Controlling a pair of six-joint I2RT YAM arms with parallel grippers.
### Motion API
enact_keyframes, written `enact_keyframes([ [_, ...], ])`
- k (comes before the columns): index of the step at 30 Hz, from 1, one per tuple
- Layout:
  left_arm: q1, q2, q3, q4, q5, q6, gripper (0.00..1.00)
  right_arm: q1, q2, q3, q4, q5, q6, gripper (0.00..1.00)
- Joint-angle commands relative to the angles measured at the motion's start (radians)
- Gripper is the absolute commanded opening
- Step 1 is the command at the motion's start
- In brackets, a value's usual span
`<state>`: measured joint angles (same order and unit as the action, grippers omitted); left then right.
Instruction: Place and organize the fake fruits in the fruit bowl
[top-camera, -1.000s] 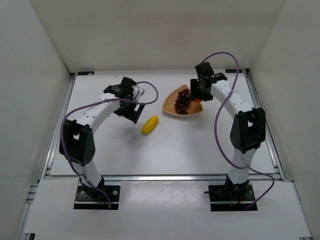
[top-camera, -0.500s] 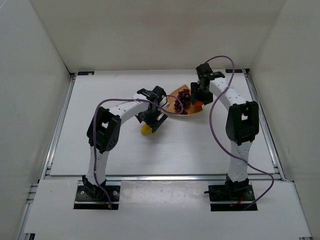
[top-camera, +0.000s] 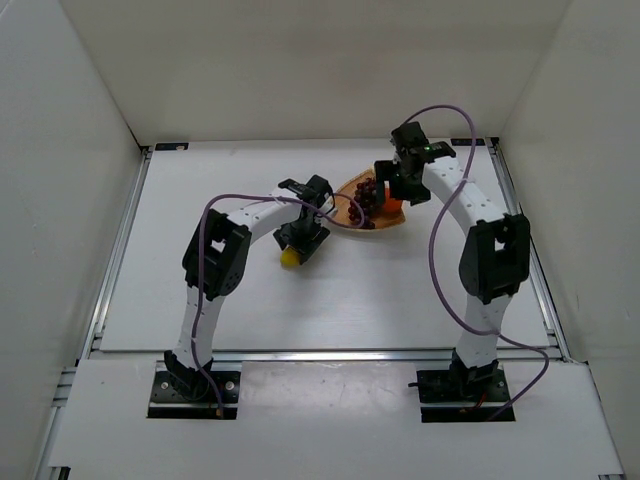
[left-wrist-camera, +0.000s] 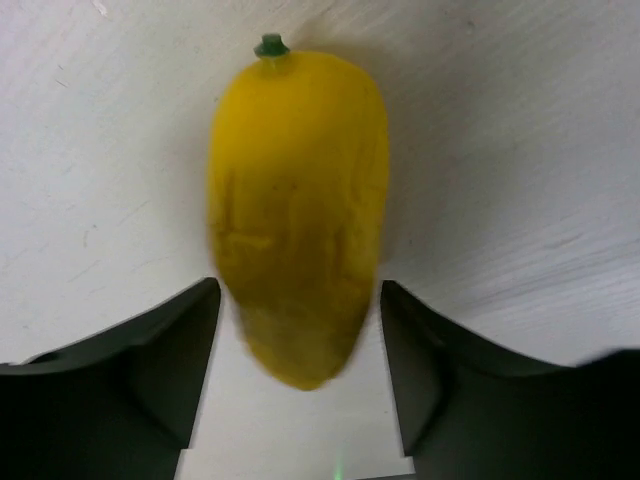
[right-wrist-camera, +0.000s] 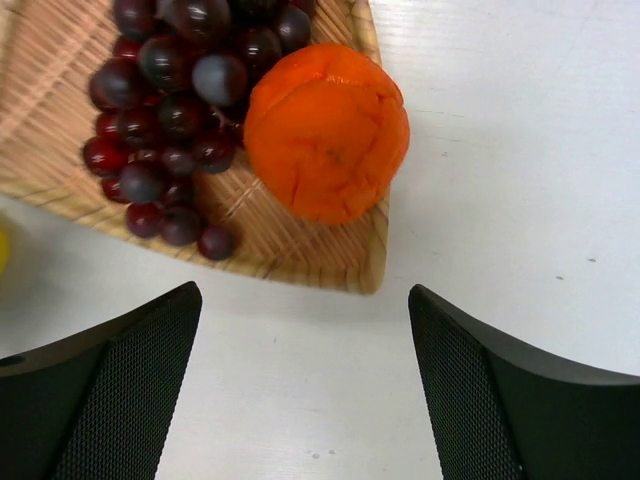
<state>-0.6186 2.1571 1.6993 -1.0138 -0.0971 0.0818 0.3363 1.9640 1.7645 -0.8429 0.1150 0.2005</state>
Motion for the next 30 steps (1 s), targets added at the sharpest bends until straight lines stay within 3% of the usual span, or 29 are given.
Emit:
enact_keyframes([
  [1, -0.001, 0.007, 0.031, 0.018, 0.006, 0.001, 0.69, -0.003, -0.122, -0.025, 0.008, 0.035, 0.002, 0.88],
  [4, -0.001, 0.007, 0.031, 0.018, 0.007, 0.010, 0.54, -0.003, -0.184, -0.072, 0.018, 0.071, 0.013, 0.89],
  [5, -0.001, -0.002, 0.031, 0.018, 0.007, 0.010, 0.42, -0.003, -0.212, -0.085, 0.018, 0.071, 0.023, 0.89],
  [8, -0.001, -0.039, 0.022, 0.009, 0.007, 0.019, 0.31, -0.013, -0.266, -0.134, 0.027, 0.083, 0.045, 0.89],
  [13, -0.001, -0.103, 0.095, -0.014, 0.007, 0.019, 0.30, -0.043, -0.336, -0.223, 0.056, 0.074, 0.086, 0.89],
  [18, -0.010, -0.105, 0.279, -0.005, -0.041, 0.019, 0.30, -0.062, -0.382, -0.296, 0.076, 0.063, 0.117, 0.89],
  [25, -0.023, 0.055, 0.519, 0.030, -0.016, 0.039, 0.36, -0.071, -0.413, -0.339, 0.076, 0.074, 0.117, 0.89],
  [30, -0.033, 0.136, 0.548, 0.130, -0.007, 0.047, 0.41, -0.101, -0.445, -0.358, 0.065, 0.083, 0.117, 0.89],
])
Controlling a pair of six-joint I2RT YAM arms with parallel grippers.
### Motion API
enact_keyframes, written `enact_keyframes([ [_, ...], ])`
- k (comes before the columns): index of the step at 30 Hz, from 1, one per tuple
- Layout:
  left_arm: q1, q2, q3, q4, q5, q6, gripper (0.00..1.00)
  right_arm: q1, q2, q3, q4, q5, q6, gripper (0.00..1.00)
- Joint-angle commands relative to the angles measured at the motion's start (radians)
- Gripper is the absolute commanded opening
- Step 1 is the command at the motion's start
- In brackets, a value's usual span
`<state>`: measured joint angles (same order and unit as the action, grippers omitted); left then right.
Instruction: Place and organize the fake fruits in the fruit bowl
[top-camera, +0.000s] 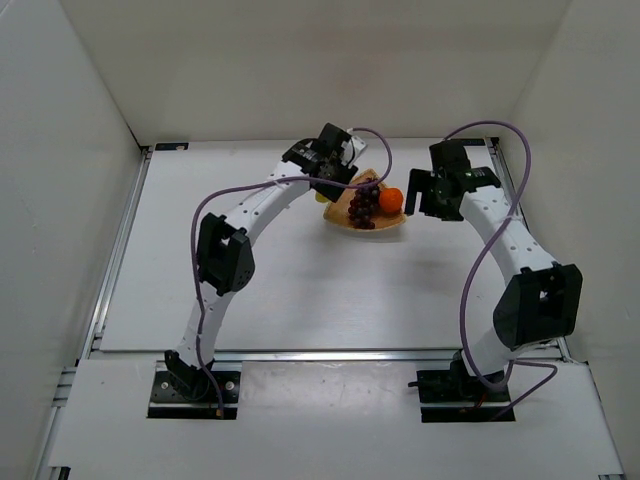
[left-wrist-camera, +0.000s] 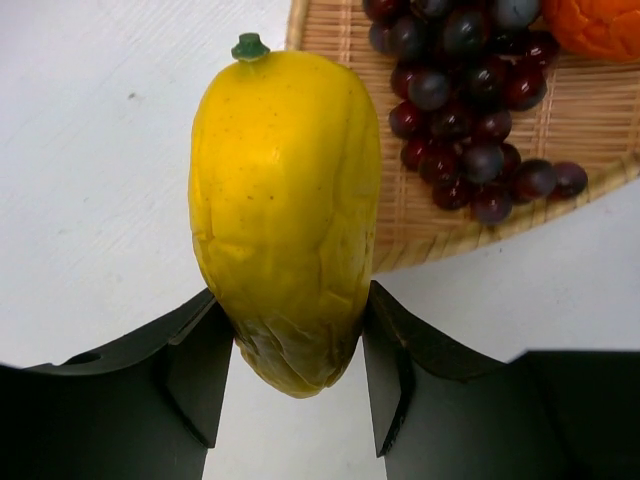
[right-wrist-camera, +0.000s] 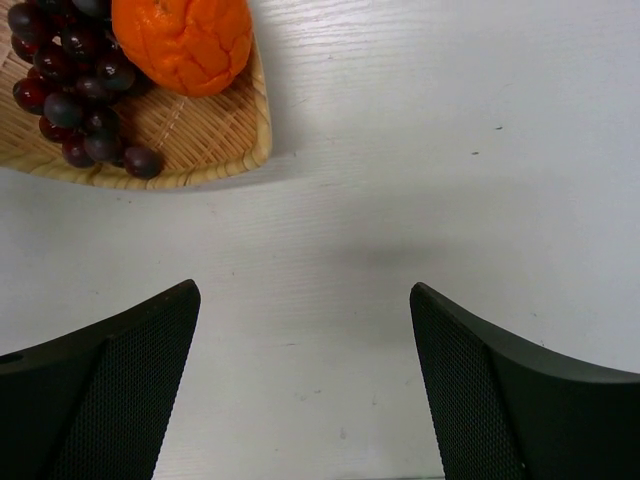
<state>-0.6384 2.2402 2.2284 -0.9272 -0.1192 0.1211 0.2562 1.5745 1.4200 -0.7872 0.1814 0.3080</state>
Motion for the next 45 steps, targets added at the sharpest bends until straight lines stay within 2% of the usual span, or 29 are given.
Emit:
enact_keyframes([
  [1, -0.014, 0.062, 0.034, 0.057, 0.024, 0.008, 0.41, -0.021, -0.071, -0.013, 0.009, 0.016, 0.009, 0.89],
  [5, -0.014, 0.084, 0.053, 0.096, 0.047, -0.001, 0.45, -0.060, -0.106, -0.045, 0.009, 0.007, 0.029, 0.89],
  [7, -0.023, 0.108, 0.066, 0.096, 0.047, -0.001, 0.56, -0.069, -0.116, -0.056, 0.009, -0.005, 0.029, 0.89],
  [9, -0.023, 0.108, 0.066, 0.096, 0.047, -0.011, 0.61, -0.078, -0.125, -0.066, 0.009, -0.005, 0.029, 0.89],
  [12, -0.023, 0.096, 0.066, 0.096, 0.067, -0.021, 0.79, -0.078, -0.134, -0.087, 0.009, -0.005, 0.029, 0.89],
  [13, -0.023, 0.096, 0.066, 0.096, 0.067, -0.021, 0.91, -0.078, -0.134, -0.087, 0.009, -0.005, 0.029, 0.89],
  [15, -0.023, 0.082, 0.057, 0.096, 0.067, -0.032, 1.00, -0.078, -0.143, -0.087, 0.009, -0.005, 0.029, 0.89],
  [21, -0.041, -0.045, 0.037, 0.096, 0.050, -0.041, 1.00, -0.087, -0.165, -0.087, 0.009, 0.018, 0.029, 0.89],
  [25, -0.017, -0.212, -0.012, 0.096, -0.010, -0.051, 1.00, -0.118, -0.203, -0.105, 0.009, 0.027, 0.072, 0.92],
  [31, 0.199, -0.398, -0.222, 0.084, -0.112, -0.040, 1.00, -0.219, -0.289, -0.210, 0.009, 0.027, 0.157, 0.99],
  [36, 0.485, -0.545, -0.513, 0.048, -0.163, -0.069, 1.00, -0.244, -0.384, -0.288, -0.013, 0.070, 0.148, 0.99],
  [38, 0.583, -0.617, -0.597, 0.048, -0.126, -0.096, 1.00, -0.244, -0.412, -0.335, -0.023, 0.125, 0.181, 0.99],
  [39, 0.677, -0.642, -0.680, 0.048, -0.085, -0.107, 1.00, -0.244, -0.436, -0.351, -0.023, 0.135, 0.190, 0.99],
  [42, 0.797, -0.717, -0.826, 0.059, -0.054, -0.107, 1.00, -0.244, -0.462, -0.386, -0.023, 0.135, 0.218, 0.99],
  [45, 0.822, -0.780, -0.920, 0.070, -0.054, -0.097, 1.00, -0.244, -0.462, -0.395, -0.023, 0.135, 0.227, 0.99],
])
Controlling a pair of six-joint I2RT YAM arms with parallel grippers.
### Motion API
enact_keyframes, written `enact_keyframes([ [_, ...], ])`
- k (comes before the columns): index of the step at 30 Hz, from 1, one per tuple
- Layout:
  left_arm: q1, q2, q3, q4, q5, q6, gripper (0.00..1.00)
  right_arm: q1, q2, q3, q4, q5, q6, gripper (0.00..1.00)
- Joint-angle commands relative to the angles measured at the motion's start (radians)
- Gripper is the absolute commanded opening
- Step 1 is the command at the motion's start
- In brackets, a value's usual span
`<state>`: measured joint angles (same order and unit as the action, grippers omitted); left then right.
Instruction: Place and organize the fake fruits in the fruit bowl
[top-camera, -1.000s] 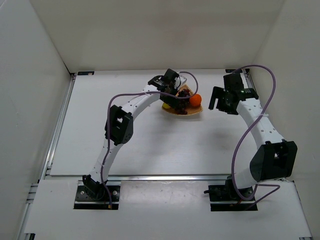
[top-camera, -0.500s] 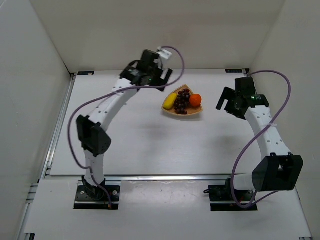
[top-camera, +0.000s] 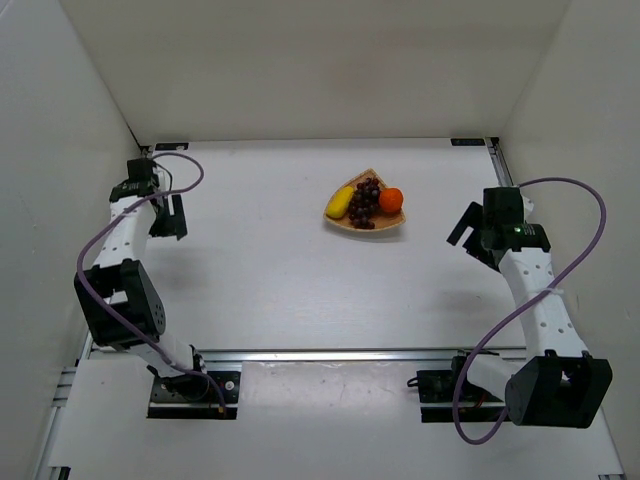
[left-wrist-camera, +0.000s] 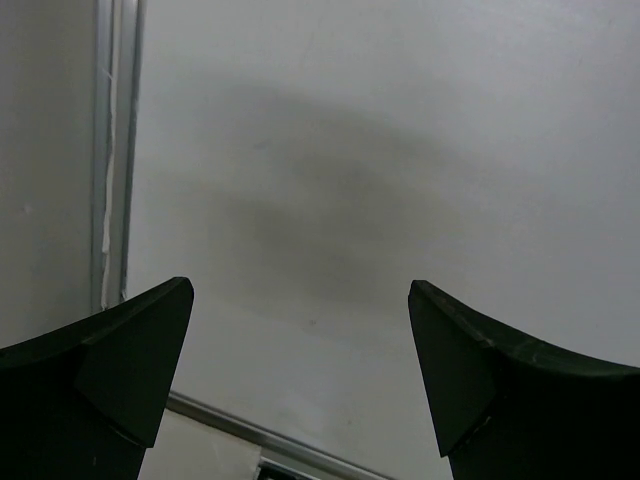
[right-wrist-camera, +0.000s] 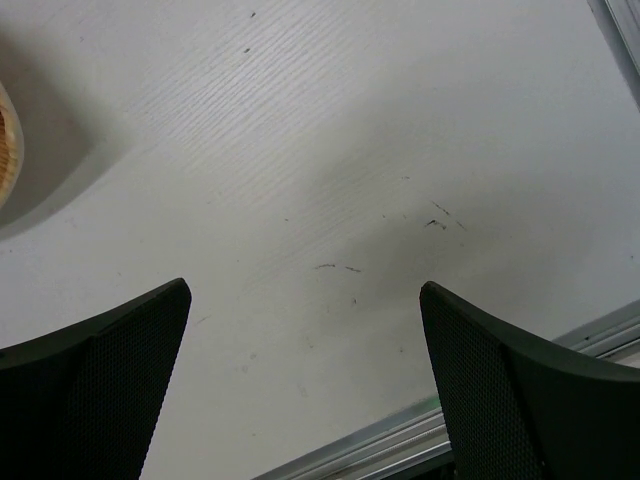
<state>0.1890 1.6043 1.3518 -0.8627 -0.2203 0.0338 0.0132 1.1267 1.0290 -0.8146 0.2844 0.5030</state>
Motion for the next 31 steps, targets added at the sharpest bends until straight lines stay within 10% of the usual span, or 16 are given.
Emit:
enact_keyframes([
  [1, -0.005, -0.158, -0.093, 0.005, 0.047, -0.009, 1.00, -0.001, -0.015, -0.004, 0.005, 0.021, 0.032, 0.99],
  [31, 0.004, -0.245, -0.200, 0.024, 0.087, -0.061, 1.00, -0.001, -0.093, -0.053, 0.009, 0.002, 0.063, 0.99],
])
